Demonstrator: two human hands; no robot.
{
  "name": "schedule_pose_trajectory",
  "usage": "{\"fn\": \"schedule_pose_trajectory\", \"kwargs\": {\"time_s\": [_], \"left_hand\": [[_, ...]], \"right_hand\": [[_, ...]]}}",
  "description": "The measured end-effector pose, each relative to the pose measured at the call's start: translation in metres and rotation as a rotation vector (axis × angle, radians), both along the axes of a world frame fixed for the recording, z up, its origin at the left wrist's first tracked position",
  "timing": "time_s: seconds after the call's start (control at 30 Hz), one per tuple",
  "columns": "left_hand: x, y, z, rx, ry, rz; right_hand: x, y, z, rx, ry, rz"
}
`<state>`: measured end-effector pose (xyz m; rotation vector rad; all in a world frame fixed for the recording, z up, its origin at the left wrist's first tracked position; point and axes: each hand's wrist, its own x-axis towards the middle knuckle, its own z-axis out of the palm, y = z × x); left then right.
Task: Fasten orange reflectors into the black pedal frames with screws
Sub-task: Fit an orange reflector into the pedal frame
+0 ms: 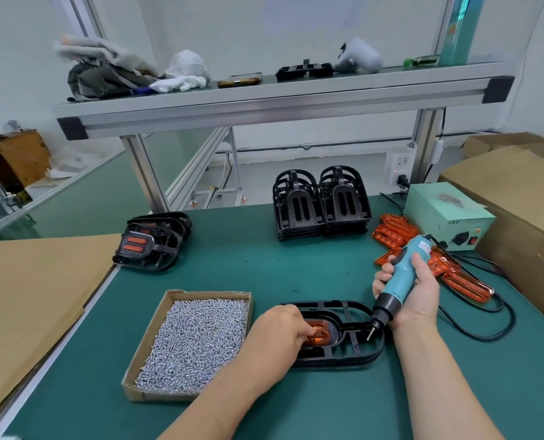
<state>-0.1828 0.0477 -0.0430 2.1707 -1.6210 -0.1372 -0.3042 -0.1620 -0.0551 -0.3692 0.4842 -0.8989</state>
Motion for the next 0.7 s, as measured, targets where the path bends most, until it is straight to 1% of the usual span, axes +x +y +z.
{"fn": "schedule_pose_trajectory", "kwargs": {"time_s": [0.13, 0.2, 0.27, 0.33, 0.4, 0.47, 0.53, 0.7], "left_hand": [[0.001, 0.017, 0.006, -0.162, 0.075, -0.013], [0.006, 0.035, 0.01, -0.231, 0.124, 0.035], [0.016, 0.06, 0.009, -0.335, 0.13, 0.12], [0.025, 0.09, 0.003, -0.422, 0.058, 0.229], [0.028, 0.115, -0.009, -0.472, -0.095, 0.331], [0.026, 0.13, -0.021, -0.482, -0.2, 0.428], [0.025, 0.135, -0.031, -0.46, -0.206, 0.48], [0.033, 0.126, -0.041, -0.358, -0.221, 0.536]], "right_hand": [[0.002, -0.001, 0.002, -0.009, -0.005, -0.003], [0.002, -0.001, 0.002, -0.01, -0.007, -0.001], [0.003, 0.001, 0.001, -0.011, -0.005, 0.001], [0.003, 0.001, -0.001, -0.01, -0.004, 0.0], [0.003, 0.0, 0.0, -0.01, -0.006, -0.002], [0.004, 0.0, 0.002, -0.017, -0.002, -0.004], [0.005, 0.002, 0.003, -0.025, 0.004, -0.007], [0.002, 0.005, 0.002, -0.027, 0.002, -0.009]]}}
